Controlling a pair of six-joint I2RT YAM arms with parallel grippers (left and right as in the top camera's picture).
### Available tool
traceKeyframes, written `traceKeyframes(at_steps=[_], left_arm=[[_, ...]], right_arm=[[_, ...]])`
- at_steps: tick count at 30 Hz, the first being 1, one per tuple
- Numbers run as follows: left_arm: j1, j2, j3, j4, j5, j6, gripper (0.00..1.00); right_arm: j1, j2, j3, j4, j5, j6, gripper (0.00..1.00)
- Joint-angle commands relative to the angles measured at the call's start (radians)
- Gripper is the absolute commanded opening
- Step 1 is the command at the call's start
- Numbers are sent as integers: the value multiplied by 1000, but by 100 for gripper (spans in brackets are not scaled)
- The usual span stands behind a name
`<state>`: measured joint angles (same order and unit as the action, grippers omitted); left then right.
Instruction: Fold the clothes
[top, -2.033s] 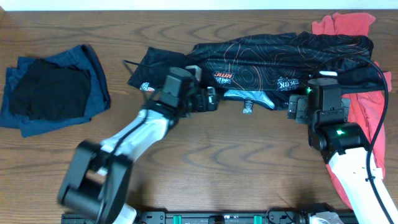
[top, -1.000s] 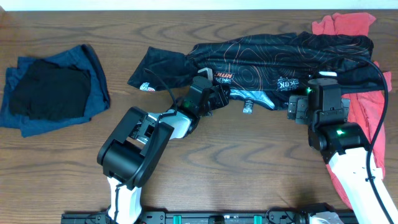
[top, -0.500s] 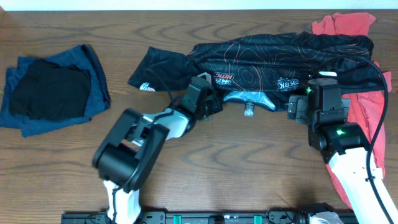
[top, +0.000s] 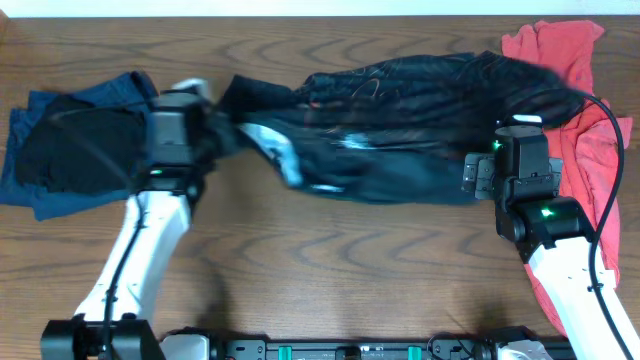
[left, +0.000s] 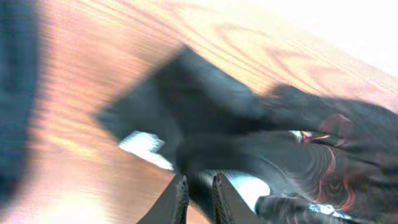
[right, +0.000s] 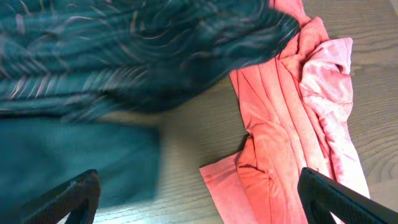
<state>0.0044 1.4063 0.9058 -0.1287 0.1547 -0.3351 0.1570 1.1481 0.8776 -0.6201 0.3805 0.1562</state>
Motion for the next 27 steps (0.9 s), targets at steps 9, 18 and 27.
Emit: traceKeyframes(at_steps=[9,18,27], left_arm=[[35,31,0,-238,296,-35,98],[-284,47,-19,-316,293,-120,98],[-496,217,-21,-247,219,-378,97]], right_arm=[[-6,-9,6,-4,3,15,99],[-6,-9,6,-4,-34,15,99],[-6,-9,6,-9,-33,15,99]])
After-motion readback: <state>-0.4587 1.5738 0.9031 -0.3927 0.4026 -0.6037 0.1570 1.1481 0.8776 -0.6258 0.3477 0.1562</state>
